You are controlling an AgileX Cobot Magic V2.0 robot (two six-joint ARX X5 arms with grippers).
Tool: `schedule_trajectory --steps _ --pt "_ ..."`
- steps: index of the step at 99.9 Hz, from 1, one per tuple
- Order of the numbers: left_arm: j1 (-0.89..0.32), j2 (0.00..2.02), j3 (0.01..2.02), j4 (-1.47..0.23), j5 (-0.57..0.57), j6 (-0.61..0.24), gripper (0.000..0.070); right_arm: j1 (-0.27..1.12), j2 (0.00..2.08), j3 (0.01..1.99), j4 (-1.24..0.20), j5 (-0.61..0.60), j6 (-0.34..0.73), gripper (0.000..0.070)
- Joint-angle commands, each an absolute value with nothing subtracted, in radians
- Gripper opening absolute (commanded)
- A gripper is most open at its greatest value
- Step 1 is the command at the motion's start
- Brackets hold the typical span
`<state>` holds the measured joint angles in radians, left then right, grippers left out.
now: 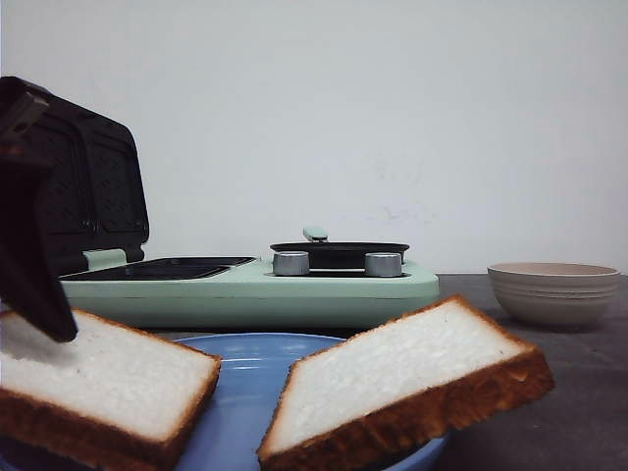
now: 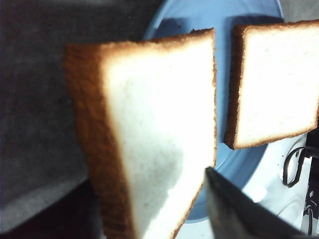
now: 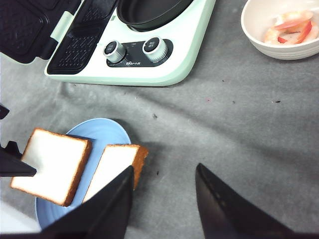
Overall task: Make breakfast with bread and shrimp
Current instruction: 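Grasp the bread slice nearest the left gripper by its edge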
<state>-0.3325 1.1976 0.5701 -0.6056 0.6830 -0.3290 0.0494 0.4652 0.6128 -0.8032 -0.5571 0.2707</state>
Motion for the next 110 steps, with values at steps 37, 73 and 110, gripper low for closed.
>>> schedule_trajectory --steps 37,73,110 --pt "-0.338 1.209 0.576 -0.597 0.687 -0.326 0.0001 0.050 0.468 0.623 -0.794 -0.561 0.281 0.0241" --pt "-0.338 1.196 0.577 -0.598 0.691 -0.324 0.0001 0.050 0.468 0.623 -0.794 -0.561 0.281 0.0242" --pt "-0.338 1.093 0.577 -0.598 0.691 -0.351 0.0003 0.050 0.468 0.623 -0.794 -0.561 0.281 0.0241"
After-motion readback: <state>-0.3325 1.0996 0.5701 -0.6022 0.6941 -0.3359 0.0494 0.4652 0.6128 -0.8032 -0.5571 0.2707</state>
